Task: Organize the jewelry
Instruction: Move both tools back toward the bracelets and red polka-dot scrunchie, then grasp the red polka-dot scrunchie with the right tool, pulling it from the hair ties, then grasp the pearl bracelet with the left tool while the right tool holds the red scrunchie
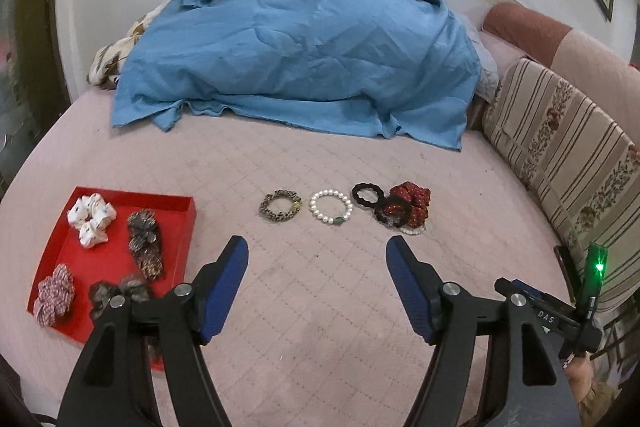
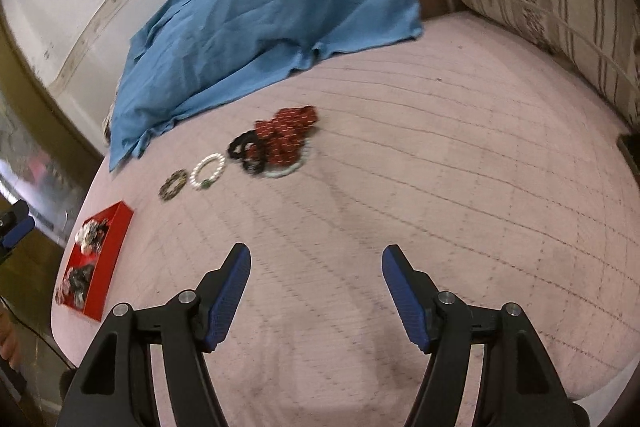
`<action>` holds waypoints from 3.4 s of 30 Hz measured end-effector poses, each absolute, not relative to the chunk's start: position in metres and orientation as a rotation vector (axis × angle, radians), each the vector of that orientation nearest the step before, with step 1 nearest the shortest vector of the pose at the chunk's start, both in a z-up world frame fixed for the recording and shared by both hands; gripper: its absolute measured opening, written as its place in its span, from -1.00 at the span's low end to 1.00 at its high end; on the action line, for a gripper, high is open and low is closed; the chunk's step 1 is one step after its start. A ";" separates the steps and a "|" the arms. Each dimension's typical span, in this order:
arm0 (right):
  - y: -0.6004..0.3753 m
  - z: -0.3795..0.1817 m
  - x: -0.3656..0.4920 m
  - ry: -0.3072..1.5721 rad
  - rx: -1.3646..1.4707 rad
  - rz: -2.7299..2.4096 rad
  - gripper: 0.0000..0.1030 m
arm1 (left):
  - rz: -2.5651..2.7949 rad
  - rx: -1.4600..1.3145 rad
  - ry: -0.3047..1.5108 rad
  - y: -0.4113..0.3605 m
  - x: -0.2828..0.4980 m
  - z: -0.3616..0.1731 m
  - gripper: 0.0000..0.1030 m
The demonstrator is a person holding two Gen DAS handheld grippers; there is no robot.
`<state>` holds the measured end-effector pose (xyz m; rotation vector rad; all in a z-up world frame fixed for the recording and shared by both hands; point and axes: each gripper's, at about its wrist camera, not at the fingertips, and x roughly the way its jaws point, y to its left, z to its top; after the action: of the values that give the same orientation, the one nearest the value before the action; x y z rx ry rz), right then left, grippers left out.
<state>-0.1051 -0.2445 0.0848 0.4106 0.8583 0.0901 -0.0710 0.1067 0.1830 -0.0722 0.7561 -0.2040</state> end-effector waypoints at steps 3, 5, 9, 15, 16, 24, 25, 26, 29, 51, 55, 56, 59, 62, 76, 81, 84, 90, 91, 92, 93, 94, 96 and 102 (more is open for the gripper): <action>-0.254 0.077 -0.101 0.859 0.431 0.083 0.41 | -0.202 -0.059 0.766 0.099 -0.055 0.182 0.37; -0.257 0.074 -0.098 0.861 0.439 0.083 0.41 | -0.183 -0.055 0.767 0.098 -0.042 0.180 0.37; -0.260 0.065 -0.087 0.870 0.448 0.092 0.41 | -0.140 -0.069 0.799 0.104 -0.008 0.170 0.37; -0.260 0.054 -0.069 0.889 0.450 0.105 0.41 | -0.140 -0.153 0.896 0.115 0.041 0.139 0.37; -0.259 0.052 -0.065 0.892 0.450 0.107 0.41 | -0.158 -0.161 0.903 0.112 0.046 0.133 0.32; -0.248 0.046 -0.023 0.892 0.453 0.138 0.41 | -0.253 -0.030 0.997 0.050 0.087 0.079 -0.29; -0.246 0.047 -0.017 0.890 0.457 0.146 0.41 | -0.250 -0.025 1.011 0.043 0.095 0.070 -0.29; -0.245 0.048 -0.010 0.890 0.460 0.157 0.41 | -0.247 -0.029 1.018 0.041 0.099 0.064 -0.29; -0.238 0.055 0.011 0.878 0.442 0.179 0.39 | -0.236 -0.054 1.038 0.040 0.115 0.047 -0.29; -0.216 0.052 0.073 0.917 0.406 0.220 -0.85 | -0.305 -0.080 1.115 0.028 0.098 0.023 -1.00; -0.218 0.060 0.035 0.915 0.426 0.261 -0.85 | -0.325 -0.110 1.119 0.044 0.059 0.031 -1.00; -0.218 0.060 0.024 0.916 0.430 0.269 -0.86 | -0.332 -0.122 1.122 0.048 0.051 0.032 -1.00; -0.217 0.061 -0.016 0.931 0.443 0.299 -0.86 | -0.348 -0.138 1.119 0.059 0.024 0.037 -1.00; -0.220 0.060 -0.055 0.937 0.451 0.313 -0.86 | -0.344 -0.102 1.094 0.063 -0.001 0.044 -1.00; -0.243 0.055 -0.088 0.919 0.425 0.159 0.09 | -0.258 -0.044 1.001 0.065 0.016 0.061 -0.21; -0.233 0.050 -0.073 0.924 0.383 0.161 0.09 | -0.247 -0.087 1.029 0.060 0.056 0.050 -0.19; -0.229 0.048 -0.066 0.919 0.362 0.167 0.09 | -0.246 -0.116 1.056 0.060 0.073 0.039 -0.19; -0.226 0.044 -0.056 0.907 0.365 0.202 0.09 | -0.262 -0.162 1.092 0.061 0.089 0.020 -0.19; -0.226 0.043 -0.054 0.908 0.366 0.204 0.09 | -0.260 -0.160 1.089 0.060 0.089 0.020 -0.19; -0.225 0.042 -0.053 0.909 0.367 0.208 0.09 | -0.258 -0.157 1.089 0.058 0.089 0.020 -0.19; -0.223 0.041 -0.051 0.913 0.367 0.213 0.08 | -0.259 -0.155 1.088 0.056 0.088 0.020 -0.19; -0.222 0.040 -0.049 0.915 0.367 0.215 -0.02 | -0.271 -0.156 1.088 0.052 0.087 0.020 -0.19; -0.219 0.038 -0.046 0.919 0.369 0.214 -0.41 | -0.290 -0.139 1.096 0.044 0.083 0.018 -0.24; -0.210 0.035 -0.044 0.939 0.380 0.213 -0.78 | -0.295 -0.145 1.113 0.036 0.074 0.019 -0.82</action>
<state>-0.0437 -0.2097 0.0354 0.3798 0.9391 0.2135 0.0736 0.0357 0.0189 -0.1450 1.1132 -0.2950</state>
